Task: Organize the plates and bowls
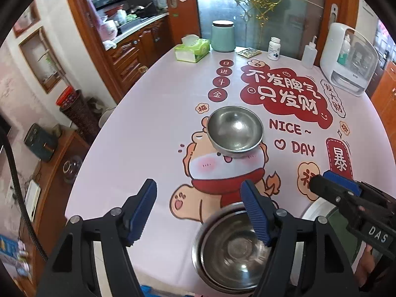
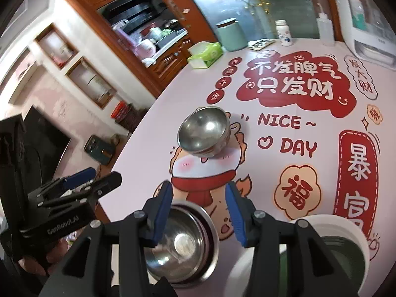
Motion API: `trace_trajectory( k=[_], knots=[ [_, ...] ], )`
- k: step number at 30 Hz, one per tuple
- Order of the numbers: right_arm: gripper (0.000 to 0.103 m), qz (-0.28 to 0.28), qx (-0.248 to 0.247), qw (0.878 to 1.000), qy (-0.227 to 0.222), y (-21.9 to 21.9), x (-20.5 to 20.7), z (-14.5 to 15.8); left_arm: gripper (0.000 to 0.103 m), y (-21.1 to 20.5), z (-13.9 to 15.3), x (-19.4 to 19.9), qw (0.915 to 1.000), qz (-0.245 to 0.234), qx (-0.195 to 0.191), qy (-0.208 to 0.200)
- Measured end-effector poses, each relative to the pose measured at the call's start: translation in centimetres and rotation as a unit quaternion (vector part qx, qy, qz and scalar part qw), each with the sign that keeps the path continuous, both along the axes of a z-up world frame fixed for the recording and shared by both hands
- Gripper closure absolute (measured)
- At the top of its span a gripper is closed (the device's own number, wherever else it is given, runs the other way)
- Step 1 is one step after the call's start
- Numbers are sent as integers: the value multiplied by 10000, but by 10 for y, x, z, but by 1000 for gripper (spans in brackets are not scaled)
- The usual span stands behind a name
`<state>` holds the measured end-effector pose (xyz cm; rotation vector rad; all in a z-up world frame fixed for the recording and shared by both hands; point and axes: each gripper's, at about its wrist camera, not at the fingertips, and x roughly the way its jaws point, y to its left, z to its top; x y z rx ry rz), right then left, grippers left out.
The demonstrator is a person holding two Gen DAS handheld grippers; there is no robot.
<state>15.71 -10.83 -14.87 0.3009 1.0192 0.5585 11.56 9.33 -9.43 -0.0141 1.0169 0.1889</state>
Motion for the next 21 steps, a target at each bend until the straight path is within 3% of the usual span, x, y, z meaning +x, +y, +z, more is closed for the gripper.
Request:
trace_trajectory(
  k=[9, 21],
  knots=[
    [58, -756, 167, 9965, 304, 18, 18, -14, 29, 30, -9, 34, 9986, -527, 11, 60],
    [58, -1795, 468, 9806, 635, 28, 34, -37, 29, 47, -34, 90, 9902, -1372, -19, 243]
  ],
)
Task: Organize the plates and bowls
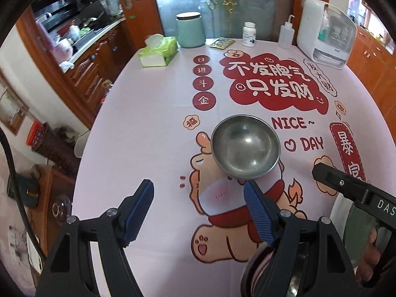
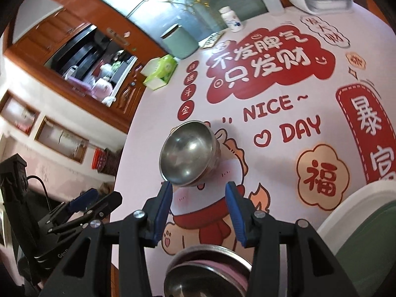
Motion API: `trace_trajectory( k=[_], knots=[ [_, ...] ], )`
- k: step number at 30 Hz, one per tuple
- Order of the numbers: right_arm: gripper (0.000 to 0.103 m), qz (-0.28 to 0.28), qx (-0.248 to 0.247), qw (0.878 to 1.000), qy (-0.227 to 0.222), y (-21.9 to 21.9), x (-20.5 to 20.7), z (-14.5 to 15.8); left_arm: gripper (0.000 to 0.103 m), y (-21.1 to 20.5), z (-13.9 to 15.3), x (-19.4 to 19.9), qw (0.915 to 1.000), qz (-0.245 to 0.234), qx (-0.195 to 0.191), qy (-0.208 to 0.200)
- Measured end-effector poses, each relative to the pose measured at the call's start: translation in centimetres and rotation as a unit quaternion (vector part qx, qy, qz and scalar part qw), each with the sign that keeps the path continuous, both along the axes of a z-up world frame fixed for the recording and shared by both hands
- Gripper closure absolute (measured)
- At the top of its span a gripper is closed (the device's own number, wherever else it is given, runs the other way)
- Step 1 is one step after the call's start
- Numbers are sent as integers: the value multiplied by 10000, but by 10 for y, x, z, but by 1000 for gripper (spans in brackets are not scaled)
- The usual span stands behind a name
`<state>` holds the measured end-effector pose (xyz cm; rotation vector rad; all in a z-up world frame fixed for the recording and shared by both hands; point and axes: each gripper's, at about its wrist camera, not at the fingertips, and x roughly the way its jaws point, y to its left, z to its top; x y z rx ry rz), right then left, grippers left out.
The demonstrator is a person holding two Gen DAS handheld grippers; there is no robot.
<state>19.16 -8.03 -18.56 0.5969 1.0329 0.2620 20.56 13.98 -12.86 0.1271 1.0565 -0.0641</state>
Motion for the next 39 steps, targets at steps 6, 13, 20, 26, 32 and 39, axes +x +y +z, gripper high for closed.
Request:
trace_trajectory(
  k=[6, 13, 20, 26, 32, 39],
  knots=[
    [58, -230, 40, 9996, 161, 4, 11, -9, 29, 3, -19, 22, 9992, -288, -233, 178],
    [58, -263, 12, 9988, 412, 11, 23, -23, 29, 4, -43, 44, 9967, -423, -613, 322],
    [59, -187, 24, 9980, 597, 16, 36, -37, 30, 10, -68, 65, 9938, -282, -922, 546],
    [59, -56, 78, 9977, 666, 21, 45, -46, 43, 8, -85, 79, 9919, -302, -980, 746],
    [65, 122, 140, 9973, 709, 29, 54, -54, 61, 3, -95, 85, 9905, -378, -985, 883],
    [81, 222, 137, 9966, 783, 35, 58, -57, 82, -3, -100, 85, 9885, -504, -1042, 971]
  ],
)
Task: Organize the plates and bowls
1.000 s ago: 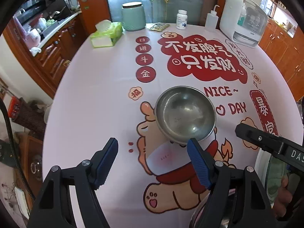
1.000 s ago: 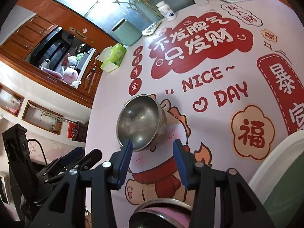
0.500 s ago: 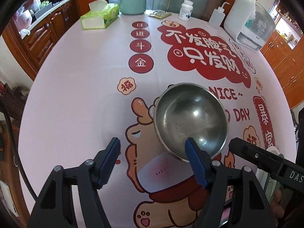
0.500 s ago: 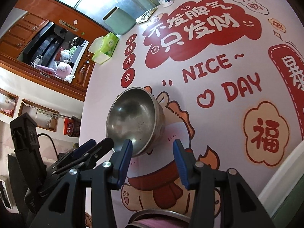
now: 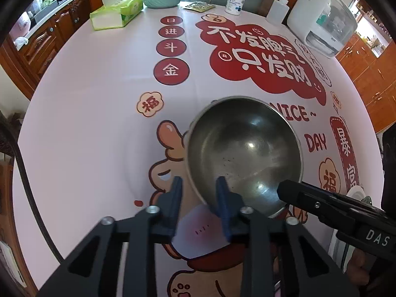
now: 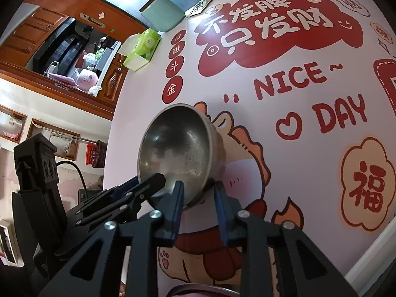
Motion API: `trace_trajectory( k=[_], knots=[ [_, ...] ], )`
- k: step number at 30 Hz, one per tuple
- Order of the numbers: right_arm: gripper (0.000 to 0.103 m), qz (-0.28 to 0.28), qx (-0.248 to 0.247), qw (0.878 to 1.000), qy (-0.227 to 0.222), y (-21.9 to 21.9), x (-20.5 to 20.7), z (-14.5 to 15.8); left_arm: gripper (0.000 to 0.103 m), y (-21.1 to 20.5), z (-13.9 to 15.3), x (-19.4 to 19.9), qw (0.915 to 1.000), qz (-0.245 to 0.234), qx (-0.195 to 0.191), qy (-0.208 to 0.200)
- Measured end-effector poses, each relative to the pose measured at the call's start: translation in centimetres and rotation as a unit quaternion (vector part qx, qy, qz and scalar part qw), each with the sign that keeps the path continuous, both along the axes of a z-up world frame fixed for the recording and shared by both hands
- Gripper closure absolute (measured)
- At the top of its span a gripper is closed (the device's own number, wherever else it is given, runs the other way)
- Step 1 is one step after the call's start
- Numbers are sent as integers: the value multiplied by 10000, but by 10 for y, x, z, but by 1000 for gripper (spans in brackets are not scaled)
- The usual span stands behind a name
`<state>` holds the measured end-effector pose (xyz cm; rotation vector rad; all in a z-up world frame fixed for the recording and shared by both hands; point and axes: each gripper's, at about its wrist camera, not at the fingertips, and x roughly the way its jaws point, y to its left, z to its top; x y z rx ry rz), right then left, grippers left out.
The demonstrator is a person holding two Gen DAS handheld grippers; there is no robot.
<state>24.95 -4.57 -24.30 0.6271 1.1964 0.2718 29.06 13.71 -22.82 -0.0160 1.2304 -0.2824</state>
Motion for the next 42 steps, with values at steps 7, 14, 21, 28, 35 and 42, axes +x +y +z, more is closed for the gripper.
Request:
trace_trajectory(
  k=[7, 14, 21, 28, 35, 42],
  knots=[
    [85, -40, 55, 10000, -3, -1, -1, 1, 84, -2, 1, -1, 10000, -26, 32, -13],
    [88, -64, 63, 9999, -61, -5, -5, 4, 84, 0, 8, -6, 9999, -45, 45, -119],
    [90, -74, 41, 9997, -246, -8, -8, 12, 84, 0, 23, -16, 9995, -146, 61, -281],
    [90, -86, 37, 9989, -456, -11, -20, 27, 84, 1, 39, -29, 9987, -211, 8, -473],
    [90, -134, 32, 9973, -721, -13, -39, 45, 83, 0, 60, -48, 9968, -327, -115, -714],
    [90, -230, 22, 9948, -996, -19, -65, 64, 83, -4, 81, -76, 9939, -474, -176, -977]
  ],
)
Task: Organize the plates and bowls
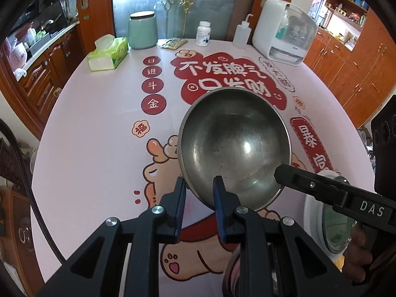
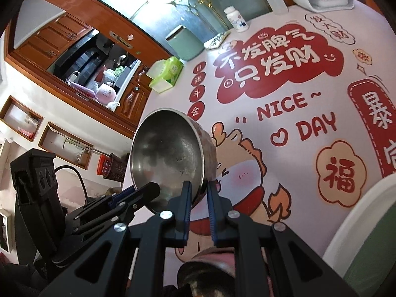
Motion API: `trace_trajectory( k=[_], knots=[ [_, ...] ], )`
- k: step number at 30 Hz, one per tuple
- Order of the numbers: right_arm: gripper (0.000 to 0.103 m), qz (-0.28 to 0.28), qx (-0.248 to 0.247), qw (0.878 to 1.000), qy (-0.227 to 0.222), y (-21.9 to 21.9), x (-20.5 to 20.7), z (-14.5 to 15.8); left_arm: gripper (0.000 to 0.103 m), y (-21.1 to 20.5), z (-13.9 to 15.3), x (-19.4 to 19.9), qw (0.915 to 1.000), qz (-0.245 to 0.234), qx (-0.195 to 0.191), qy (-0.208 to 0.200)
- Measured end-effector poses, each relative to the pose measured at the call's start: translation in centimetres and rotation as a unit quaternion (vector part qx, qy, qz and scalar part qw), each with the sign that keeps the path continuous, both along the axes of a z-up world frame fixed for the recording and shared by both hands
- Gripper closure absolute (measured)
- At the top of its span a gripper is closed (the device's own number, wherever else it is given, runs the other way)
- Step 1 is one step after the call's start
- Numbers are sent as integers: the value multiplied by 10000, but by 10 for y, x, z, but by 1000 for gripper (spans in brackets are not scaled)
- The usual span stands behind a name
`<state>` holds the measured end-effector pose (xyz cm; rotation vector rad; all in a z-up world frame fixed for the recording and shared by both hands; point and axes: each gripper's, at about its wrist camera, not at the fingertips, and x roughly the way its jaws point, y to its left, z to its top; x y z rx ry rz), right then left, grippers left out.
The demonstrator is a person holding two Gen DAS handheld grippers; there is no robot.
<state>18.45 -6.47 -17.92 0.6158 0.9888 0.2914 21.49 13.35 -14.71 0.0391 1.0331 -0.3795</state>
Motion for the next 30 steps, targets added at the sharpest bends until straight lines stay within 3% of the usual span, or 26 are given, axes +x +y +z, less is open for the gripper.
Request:
trace_trajectory(
  k=[14, 30],
  knots=[
    [90, -83, -58, 9996, -250, -12, -57, 19, 82, -14, 24, -60, 9992, -235, -84, -311],
    [90, 176, 5, 9998, 2, -36, -110, 12, 82, -41, 17, -117, 9998, -119, 68, -137]
  ],
)
